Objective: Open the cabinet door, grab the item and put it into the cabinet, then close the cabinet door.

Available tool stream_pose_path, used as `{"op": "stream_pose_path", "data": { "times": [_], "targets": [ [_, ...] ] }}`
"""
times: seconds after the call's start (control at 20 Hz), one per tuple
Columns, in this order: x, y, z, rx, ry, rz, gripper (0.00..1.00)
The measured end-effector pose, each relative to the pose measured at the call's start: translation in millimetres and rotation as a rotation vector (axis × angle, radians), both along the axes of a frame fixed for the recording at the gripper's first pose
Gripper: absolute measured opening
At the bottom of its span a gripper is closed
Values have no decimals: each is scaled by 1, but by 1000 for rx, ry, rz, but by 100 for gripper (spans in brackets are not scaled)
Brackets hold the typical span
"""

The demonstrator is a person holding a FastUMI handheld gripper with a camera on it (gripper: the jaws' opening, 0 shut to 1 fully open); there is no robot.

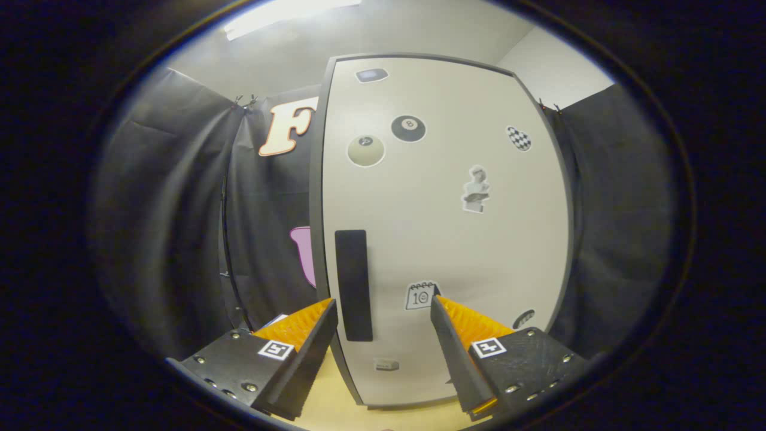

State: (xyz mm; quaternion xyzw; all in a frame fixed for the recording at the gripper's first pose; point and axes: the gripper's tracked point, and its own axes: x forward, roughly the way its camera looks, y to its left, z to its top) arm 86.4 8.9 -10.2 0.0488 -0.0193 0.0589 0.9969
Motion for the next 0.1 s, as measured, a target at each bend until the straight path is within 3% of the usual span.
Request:
{"op": "stream_pose_path", "data": {
  "times": [0.1],
  "targets": [
    [-21, -16, -2, -33, 22, -22, 92]
  ]
}}
